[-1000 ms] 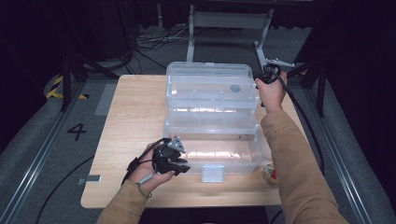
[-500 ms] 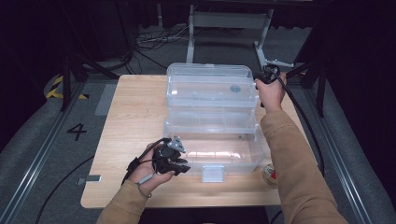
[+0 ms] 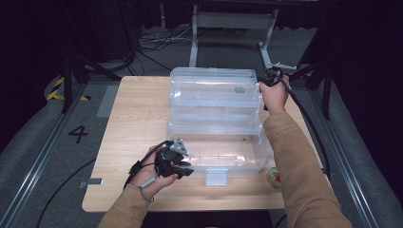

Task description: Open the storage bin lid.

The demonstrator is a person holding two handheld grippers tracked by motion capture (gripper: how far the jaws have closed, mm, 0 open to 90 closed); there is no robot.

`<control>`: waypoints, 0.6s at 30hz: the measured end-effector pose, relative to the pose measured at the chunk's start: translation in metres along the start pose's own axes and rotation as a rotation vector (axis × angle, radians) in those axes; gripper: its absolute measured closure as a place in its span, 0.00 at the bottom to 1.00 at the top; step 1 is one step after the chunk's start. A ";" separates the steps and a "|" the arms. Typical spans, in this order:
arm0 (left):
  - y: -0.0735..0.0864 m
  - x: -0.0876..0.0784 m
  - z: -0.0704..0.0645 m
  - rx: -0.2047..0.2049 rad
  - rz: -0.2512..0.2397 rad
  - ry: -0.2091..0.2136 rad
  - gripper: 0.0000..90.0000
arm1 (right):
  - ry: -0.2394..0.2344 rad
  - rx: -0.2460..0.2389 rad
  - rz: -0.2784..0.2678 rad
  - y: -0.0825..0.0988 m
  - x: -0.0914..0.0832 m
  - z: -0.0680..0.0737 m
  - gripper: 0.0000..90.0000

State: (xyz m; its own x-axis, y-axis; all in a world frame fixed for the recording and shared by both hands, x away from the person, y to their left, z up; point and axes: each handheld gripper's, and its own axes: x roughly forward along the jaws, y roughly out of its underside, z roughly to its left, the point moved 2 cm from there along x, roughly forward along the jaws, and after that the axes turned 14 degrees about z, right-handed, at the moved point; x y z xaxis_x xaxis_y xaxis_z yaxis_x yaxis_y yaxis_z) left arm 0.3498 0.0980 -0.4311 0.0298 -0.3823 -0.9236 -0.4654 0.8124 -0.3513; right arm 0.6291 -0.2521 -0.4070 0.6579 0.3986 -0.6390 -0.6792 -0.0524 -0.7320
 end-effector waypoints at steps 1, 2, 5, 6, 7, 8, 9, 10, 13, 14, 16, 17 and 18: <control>0.000 0.000 0.000 0.000 -0.001 0.000 0.80 | -0.004 0.005 0.004 0.001 0.001 -0.001 0.93; 0.000 0.000 0.000 -0.001 -0.001 0.000 0.80 | -0.005 0.010 0.008 0.001 0.003 -0.001 0.93; 0.000 0.000 0.000 -0.002 -0.002 0.000 0.80 | -0.007 0.016 0.022 0.003 0.007 -0.003 0.92; 0.000 0.000 0.000 -0.002 -0.003 0.001 0.80 | -0.007 0.020 0.028 0.004 0.008 -0.003 0.92; 0.000 0.000 0.000 -0.002 -0.003 0.001 0.80 | -0.004 0.019 0.032 0.004 0.009 -0.004 0.92; 0.000 0.000 0.000 -0.002 -0.003 0.001 0.80 | -0.006 0.021 0.033 0.005 0.010 -0.004 0.92; 0.000 0.000 0.000 -0.002 -0.003 0.002 0.80 | -0.007 0.030 0.030 0.005 0.011 -0.004 0.92; 0.000 0.000 0.000 -0.002 -0.003 0.001 0.80 | -0.008 0.035 0.030 0.005 0.012 -0.004 0.92; 0.000 0.000 0.000 -0.002 -0.003 0.001 0.80 | -0.024 0.041 0.035 0.004 0.012 -0.005 0.90; 0.000 0.000 0.000 -0.002 -0.003 0.002 0.80 | -0.027 0.037 0.034 0.004 0.012 -0.005 0.90; 0.000 0.000 0.000 -0.001 -0.004 0.001 0.80 | -0.020 0.024 0.032 0.004 0.012 -0.005 0.85; 0.000 0.000 0.000 -0.002 -0.003 0.001 0.80 | -0.008 0.019 0.021 0.003 0.011 -0.005 0.83; 0.000 0.000 0.000 -0.002 -0.003 0.002 0.80 | -0.002 0.017 0.014 0.003 0.010 -0.004 0.82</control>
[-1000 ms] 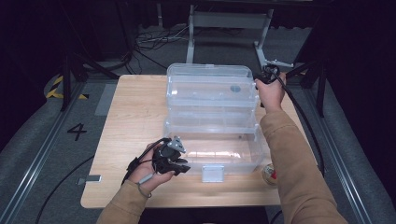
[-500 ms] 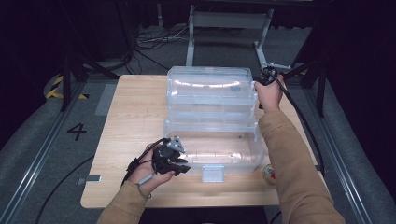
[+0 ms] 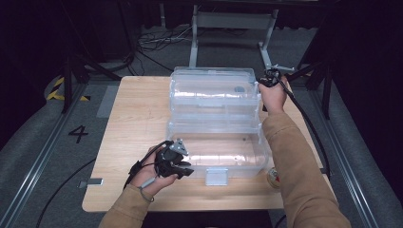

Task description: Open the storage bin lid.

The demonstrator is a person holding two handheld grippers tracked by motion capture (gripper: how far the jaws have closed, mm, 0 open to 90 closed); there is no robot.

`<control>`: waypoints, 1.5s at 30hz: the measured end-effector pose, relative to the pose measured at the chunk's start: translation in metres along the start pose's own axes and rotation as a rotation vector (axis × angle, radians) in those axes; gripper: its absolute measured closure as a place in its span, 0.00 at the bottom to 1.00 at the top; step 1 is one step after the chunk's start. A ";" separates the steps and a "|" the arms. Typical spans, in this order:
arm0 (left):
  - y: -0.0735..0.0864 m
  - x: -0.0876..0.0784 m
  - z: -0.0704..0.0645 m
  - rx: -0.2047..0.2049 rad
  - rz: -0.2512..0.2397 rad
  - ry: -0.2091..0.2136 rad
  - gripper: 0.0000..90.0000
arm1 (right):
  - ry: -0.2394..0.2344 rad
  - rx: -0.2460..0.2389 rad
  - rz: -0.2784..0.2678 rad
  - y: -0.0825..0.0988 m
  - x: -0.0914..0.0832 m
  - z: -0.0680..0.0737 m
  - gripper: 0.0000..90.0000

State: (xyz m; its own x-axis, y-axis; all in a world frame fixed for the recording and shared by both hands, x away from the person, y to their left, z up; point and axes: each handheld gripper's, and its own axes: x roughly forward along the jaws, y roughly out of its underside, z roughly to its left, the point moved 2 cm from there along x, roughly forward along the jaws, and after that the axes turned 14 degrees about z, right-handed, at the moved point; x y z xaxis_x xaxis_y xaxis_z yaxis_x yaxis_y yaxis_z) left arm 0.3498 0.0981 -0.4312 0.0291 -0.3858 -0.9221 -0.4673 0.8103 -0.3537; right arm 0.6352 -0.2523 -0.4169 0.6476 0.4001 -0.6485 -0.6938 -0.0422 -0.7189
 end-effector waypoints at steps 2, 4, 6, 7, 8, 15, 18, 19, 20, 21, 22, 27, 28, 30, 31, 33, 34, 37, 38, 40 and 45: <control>0.000 0.000 0.000 0.001 0.001 0.001 0.80 | 0.008 -0.013 -0.012 -0.001 -0.003 0.000 0.80; 0.000 0.000 0.000 0.002 0.002 0.001 0.80 | 0.001 -0.024 -0.036 -0.003 -0.006 0.001 0.75; -0.001 0.000 0.001 -0.002 0.004 0.005 0.80 | 0.017 -0.067 -0.057 -0.005 -0.010 0.001 0.69; -0.001 -0.001 0.001 -0.008 0.011 0.011 0.80 | 0.037 -0.103 -0.071 -0.006 -0.013 0.000 0.66; -0.002 -0.001 0.002 -0.011 0.019 0.017 0.80 | 0.048 -0.121 -0.083 -0.006 -0.016 0.000 0.65; -0.002 -0.004 0.008 -0.027 0.029 0.082 0.79 | 0.024 -0.138 -0.105 -0.005 -0.043 -0.001 0.61; -0.002 -0.007 0.011 -0.032 0.025 0.090 0.74 | 0.018 -0.159 -0.105 -0.003 -0.052 -0.001 0.61; -0.002 -0.009 0.011 -0.029 0.014 0.101 0.73 | 0.011 -0.173 -0.106 -0.001 -0.058 0.000 0.60; -0.002 -0.011 0.011 -0.022 0.010 0.109 0.73 | 0.008 -0.185 -0.096 0.000 -0.062 0.001 0.58; -0.002 -0.016 0.011 -0.016 0.000 0.113 0.72 | 0.009 -0.205 -0.082 0.002 -0.068 0.002 0.58; -0.002 -0.021 0.011 -0.008 -0.015 0.124 0.71 | 0.008 -0.231 -0.094 0.005 -0.074 0.003 0.58; 0.000 -0.039 0.011 0.025 -0.038 0.140 0.66 | -0.003 -0.249 -0.098 0.023 -0.105 0.006 0.50; 0.001 -0.042 0.011 0.030 -0.045 0.143 0.66 | -0.005 -0.256 -0.096 0.027 -0.111 0.007 0.48; 0.002 -0.046 0.012 0.030 -0.053 0.141 0.65 | -0.014 -0.274 -0.089 0.032 -0.117 0.007 0.46; 0.004 -0.050 0.014 0.020 -0.065 0.136 0.65 | -0.024 -0.288 -0.080 0.037 -0.124 0.008 0.46; 0.006 -0.056 0.018 0.011 -0.083 0.132 0.64 | -0.022 -0.284 -0.073 0.047 -0.137 0.007 0.44; 0.008 -0.059 0.020 0.000 -0.094 0.126 0.64 | -0.030 -0.287 -0.071 0.052 -0.142 0.007 0.41; 0.013 -0.065 0.025 -0.022 -0.107 0.106 0.63 | -0.042 -0.313 -0.076 0.068 -0.156 0.009 0.36; 0.014 -0.066 0.026 -0.029 -0.112 0.097 0.63 | -0.043 -0.317 -0.079 0.073 -0.160 0.010 0.36; 0.018 -0.069 0.029 -0.047 -0.125 0.090 0.63 | -0.057 -0.322 -0.081 0.084 -0.167 0.010 0.35; 0.026 -0.075 0.039 -0.100 -0.150 0.065 0.61 | -0.079 -0.332 -0.056 0.107 -0.181 0.012 0.35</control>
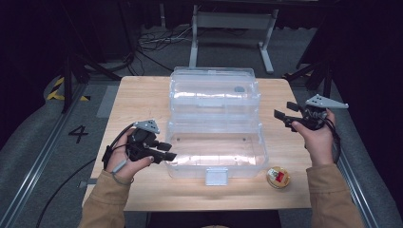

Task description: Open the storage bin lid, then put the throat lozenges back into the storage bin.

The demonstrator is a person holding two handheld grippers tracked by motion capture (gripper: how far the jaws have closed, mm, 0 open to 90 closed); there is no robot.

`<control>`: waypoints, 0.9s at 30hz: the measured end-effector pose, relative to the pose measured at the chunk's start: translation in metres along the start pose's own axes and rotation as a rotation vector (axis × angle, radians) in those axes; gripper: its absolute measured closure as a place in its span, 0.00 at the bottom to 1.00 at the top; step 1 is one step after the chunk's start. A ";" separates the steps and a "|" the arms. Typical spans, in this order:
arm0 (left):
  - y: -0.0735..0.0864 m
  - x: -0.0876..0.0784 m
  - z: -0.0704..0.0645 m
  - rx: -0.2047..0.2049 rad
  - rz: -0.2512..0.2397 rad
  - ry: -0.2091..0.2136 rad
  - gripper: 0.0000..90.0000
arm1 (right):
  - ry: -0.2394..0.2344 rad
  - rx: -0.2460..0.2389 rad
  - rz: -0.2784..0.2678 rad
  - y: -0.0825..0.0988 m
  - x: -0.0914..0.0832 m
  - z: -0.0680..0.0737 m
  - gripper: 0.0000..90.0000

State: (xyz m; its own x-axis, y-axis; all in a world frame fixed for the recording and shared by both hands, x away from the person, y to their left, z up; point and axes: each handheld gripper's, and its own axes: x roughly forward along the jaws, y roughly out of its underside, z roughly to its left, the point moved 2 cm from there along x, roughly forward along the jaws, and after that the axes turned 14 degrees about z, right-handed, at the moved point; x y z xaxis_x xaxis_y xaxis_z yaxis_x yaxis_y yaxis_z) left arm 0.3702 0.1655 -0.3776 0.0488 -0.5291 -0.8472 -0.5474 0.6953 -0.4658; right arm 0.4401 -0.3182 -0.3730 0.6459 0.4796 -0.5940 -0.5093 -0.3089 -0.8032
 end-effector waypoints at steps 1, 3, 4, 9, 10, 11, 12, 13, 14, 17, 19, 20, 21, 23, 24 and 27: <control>0.001 -0.001 0.002 -0.007 -0.006 -0.002 0.61 | -0.011 -0.001 0.001 0.002 -0.002 0.001 0.35; 0.003 -0.004 0.006 -0.028 -0.017 -0.019 0.60 | -0.036 -0.002 0.009 0.007 -0.007 0.003 0.35; 0.004 -0.005 0.007 -0.036 -0.021 -0.025 0.60 | -0.041 -0.005 0.005 0.009 -0.010 0.004 0.37; 0.008 -0.010 0.014 -0.070 -0.047 -0.039 0.60 | -0.044 0.001 0.006 0.015 -0.025 0.004 0.37; 0.009 -0.011 0.015 -0.074 -0.050 -0.041 0.60 | -0.046 0.005 0.012 0.016 -0.027 0.004 0.37; 0.009 -0.011 0.015 -0.075 -0.050 -0.044 0.60 | -0.042 0.000 0.020 0.017 -0.029 0.004 0.37; 0.010 -0.012 0.016 -0.077 -0.053 -0.043 0.60 | -0.040 0.000 0.029 0.018 -0.030 0.004 0.37; 0.010 -0.013 0.017 -0.078 -0.054 -0.044 0.60 | -0.044 0.002 0.035 0.019 -0.031 0.005 0.36; 0.010 -0.013 0.017 -0.078 -0.055 -0.045 0.60 | -0.055 0.000 0.042 0.021 -0.032 0.005 0.35; 0.011 -0.015 0.020 -0.085 -0.065 -0.045 0.60 | -0.069 -0.002 0.058 0.025 -0.038 0.006 0.32; 0.010 -0.016 0.023 -0.093 -0.066 -0.047 0.60 | -0.076 0.004 0.065 0.028 -0.042 0.006 0.32; 0.010 -0.016 0.024 -0.097 -0.067 -0.049 0.60 | -0.077 0.002 0.069 0.029 -0.044 0.006 0.32; 0.010 -0.016 0.025 -0.100 -0.067 -0.053 0.60 | -0.076 -0.001 0.075 0.030 -0.046 0.005 0.32; 0.010 -0.015 0.027 -0.111 -0.058 -0.061 0.60 | -0.076 0.000 0.084 0.033 -0.049 0.004 0.32; 0.010 -0.014 0.028 -0.114 -0.055 -0.066 0.60 | -0.072 0.000 0.093 0.035 -0.051 0.003 0.32; 0.009 -0.013 0.030 -0.122 -0.052 -0.075 0.59 | -0.071 -0.004 0.111 0.037 -0.053 0.002 0.33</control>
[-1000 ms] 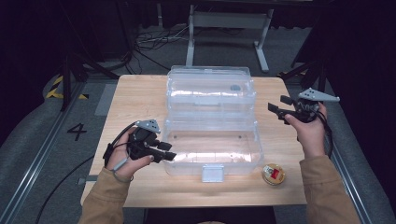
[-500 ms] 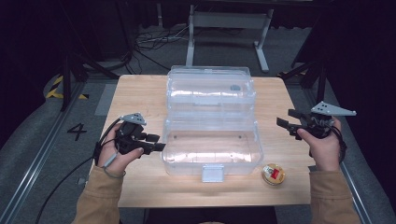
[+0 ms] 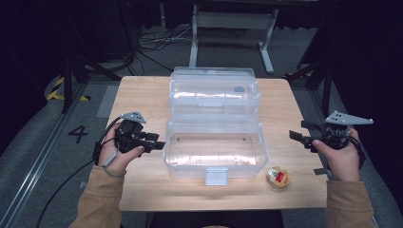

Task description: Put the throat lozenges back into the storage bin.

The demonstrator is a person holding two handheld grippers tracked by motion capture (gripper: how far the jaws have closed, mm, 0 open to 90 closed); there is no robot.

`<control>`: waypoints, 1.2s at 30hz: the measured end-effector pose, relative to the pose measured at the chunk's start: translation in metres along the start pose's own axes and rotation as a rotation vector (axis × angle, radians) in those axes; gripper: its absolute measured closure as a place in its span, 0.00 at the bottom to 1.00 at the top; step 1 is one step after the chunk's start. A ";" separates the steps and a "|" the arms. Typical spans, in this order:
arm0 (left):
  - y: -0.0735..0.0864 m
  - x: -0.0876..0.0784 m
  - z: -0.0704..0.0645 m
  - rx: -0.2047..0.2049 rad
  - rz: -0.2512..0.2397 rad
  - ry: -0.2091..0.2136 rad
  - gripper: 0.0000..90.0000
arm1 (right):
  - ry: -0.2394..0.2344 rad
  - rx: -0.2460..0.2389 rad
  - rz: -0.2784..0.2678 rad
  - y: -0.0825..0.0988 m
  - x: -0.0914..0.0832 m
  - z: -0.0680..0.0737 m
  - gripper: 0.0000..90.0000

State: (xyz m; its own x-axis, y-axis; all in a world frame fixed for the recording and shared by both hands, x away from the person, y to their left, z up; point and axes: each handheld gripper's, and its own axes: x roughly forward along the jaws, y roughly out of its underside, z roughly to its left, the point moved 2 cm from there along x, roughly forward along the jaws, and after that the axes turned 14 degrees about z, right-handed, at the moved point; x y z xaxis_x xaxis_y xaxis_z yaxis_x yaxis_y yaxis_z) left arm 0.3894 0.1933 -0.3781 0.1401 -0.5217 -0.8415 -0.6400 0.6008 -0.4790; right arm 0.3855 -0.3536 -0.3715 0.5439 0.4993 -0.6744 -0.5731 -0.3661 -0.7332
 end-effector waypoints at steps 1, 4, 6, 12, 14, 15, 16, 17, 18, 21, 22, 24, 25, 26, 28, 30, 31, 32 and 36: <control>0.000 0.000 0.001 -0.001 0.000 -0.005 0.59 | -0.005 -0.003 0.016 0.002 -0.001 0.000 0.33; 0.000 0.000 0.004 -0.019 0.009 -0.012 0.59 | -0.018 -0.008 0.062 0.006 -0.002 0.002 0.33; 0.000 0.000 0.007 -0.039 0.017 -0.021 0.57 | -0.031 -0.012 0.095 0.008 -0.002 0.004 0.33; 0.001 0.001 0.012 -0.060 0.020 -0.038 0.56 | -0.058 -0.036 0.195 0.011 0.002 0.010 0.33; 0.001 0.001 0.013 -0.061 0.022 -0.041 0.56 | -0.065 -0.050 0.231 0.012 0.004 0.011 0.33; 0.001 0.002 0.013 -0.068 0.022 -0.041 0.55 | -0.070 -0.057 0.245 0.013 0.005 0.012 0.33; 0.001 0.003 0.014 -0.067 0.024 -0.042 0.55 | -0.075 -0.055 0.263 0.014 0.005 0.013 0.33; 0.000 0.003 0.014 -0.068 0.028 -0.043 0.55 | -0.079 -0.060 0.277 0.015 0.006 0.014 0.33; 0.000 0.004 0.014 -0.067 0.030 -0.042 0.55 | -0.082 -0.064 0.294 0.016 0.008 0.014 0.33; -0.001 0.005 0.014 -0.066 0.036 -0.041 0.55 | -0.087 -0.073 0.325 0.018 0.012 0.015 0.32; -0.001 0.006 0.014 -0.064 0.040 -0.040 0.55 | -0.088 -0.078 0.335 0.019 0.013 0.015 0.32; -0.001 0.006 0.014 -0.064 0.041 -0.039 0.55 | -0.095 -0.085 0.356 0.020 0.015 0.016 0.32; -0.001 0.007 0.014 -0.063 0.044 -0.039 0.55 | -0.099 -0.088 0.363 0.021 0.016 0.016 0.32; -0.001 0.007 0.014 -0.064 0.045 -0.039 0.55 | -0.101 -0.093 0.373 0.022 0.017 0.016 0.32; -0.001 0.008 0.014 -0.069 0.050 -0.039 0.55 | -0.100 -0.095 0.400 0.025 0.019 0.016 0.32; -0.001 0.008 0.015 -0.064 0.053 -0.040 0.56 | -0.102 -0.101 0.426 0.027 0.022 0.016 0.32; -0.001 0.008 0.015 -0.064 0.055 -0.039 0.56 | -0.102 -0.105 0.440 0.028 0.023 0.016 0.32; -0.001 0.008 0.015 -0.064 0.055 -0.039 0.56 | -0.106 -0.106 0.450 0.029 0.024 0.016 0.32; -0.001 0.010 0.015 -0.068 0.061 -0.037 0.55 | -0.119 -0.125 0.489 0.031 0.029 0.018 0.32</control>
State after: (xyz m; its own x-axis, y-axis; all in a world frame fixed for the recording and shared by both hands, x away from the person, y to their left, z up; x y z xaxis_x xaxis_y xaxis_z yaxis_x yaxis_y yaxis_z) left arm 0.4032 0.1965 -0.3897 0.1268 -0.4618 -0.8779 -0.6978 0.5874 -0.4098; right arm 0.3722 -0.3370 -0.4121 0.1531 0.3291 -0.9318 -0.6617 -0.6662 -0.3440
